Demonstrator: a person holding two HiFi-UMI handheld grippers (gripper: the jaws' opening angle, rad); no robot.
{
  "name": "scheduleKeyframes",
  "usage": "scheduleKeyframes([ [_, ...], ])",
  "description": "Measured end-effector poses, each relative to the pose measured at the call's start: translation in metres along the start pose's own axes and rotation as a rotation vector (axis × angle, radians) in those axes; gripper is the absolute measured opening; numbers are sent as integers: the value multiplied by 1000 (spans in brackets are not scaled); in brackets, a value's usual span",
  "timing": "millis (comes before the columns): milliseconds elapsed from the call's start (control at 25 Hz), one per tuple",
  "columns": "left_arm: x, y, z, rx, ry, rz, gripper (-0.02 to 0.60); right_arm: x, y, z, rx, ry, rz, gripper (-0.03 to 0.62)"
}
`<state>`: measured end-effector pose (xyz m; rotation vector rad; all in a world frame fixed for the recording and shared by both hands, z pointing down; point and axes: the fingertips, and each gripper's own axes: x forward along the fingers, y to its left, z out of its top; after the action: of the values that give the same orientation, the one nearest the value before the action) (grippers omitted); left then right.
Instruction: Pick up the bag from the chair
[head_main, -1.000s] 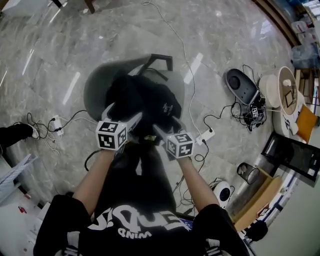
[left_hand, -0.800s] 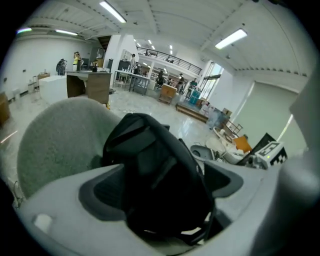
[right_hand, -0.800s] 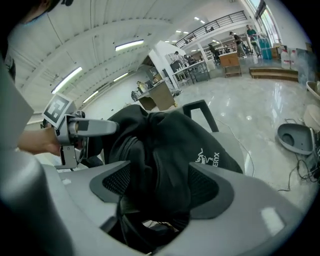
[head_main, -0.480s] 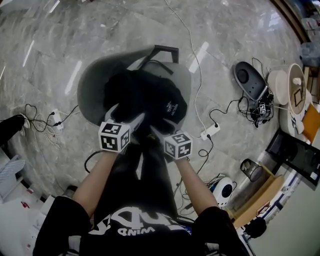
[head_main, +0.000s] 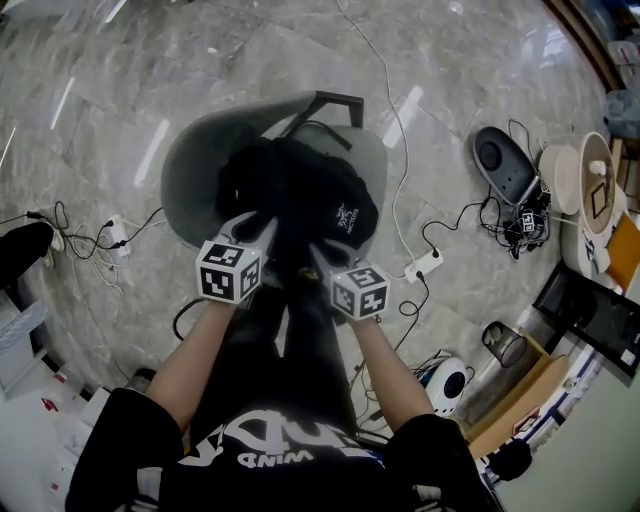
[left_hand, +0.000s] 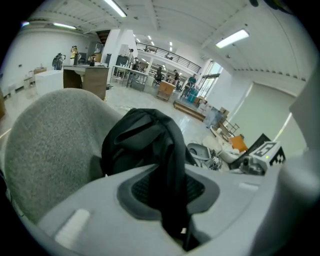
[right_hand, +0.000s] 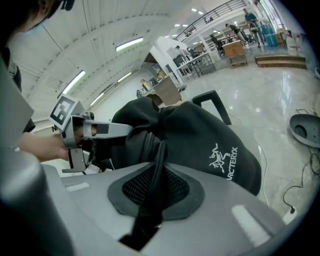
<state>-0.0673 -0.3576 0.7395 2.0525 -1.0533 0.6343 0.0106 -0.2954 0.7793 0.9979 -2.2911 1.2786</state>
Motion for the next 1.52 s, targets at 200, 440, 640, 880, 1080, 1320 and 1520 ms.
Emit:
scheduleKeyframes([
  [200, -23, -20, 17, -2, -45, -53, 64, -24, 17, 24, 12, -81, -2, 23],
  [440, -59, -55, 44, 17, -101, -118, 57, -57, 46, 56, -21, -151, -1, 20],
  [640, -90, -96, 87, 82, -183, -177, 55, -108, 54, 94, 11, -266, -29, 20],
  [880, -140, -145, 126, 133, -254, -243, 55, -169, 88, 123, 6, -371, -28, 20],
  [1080, -192, -185, 142, 170, -298, -296, 55, -223, 127, 137, -32, -442, -19, 20],
  [1320, -242, -229, 155, 223, -364, -372, 55, -279, 167, 146, -98, -520, -63, 20],
  [1520, -265, -257, 162, 262, -393, -461, 55, -309, 187, 143, -98, -592, -124, 20],
])
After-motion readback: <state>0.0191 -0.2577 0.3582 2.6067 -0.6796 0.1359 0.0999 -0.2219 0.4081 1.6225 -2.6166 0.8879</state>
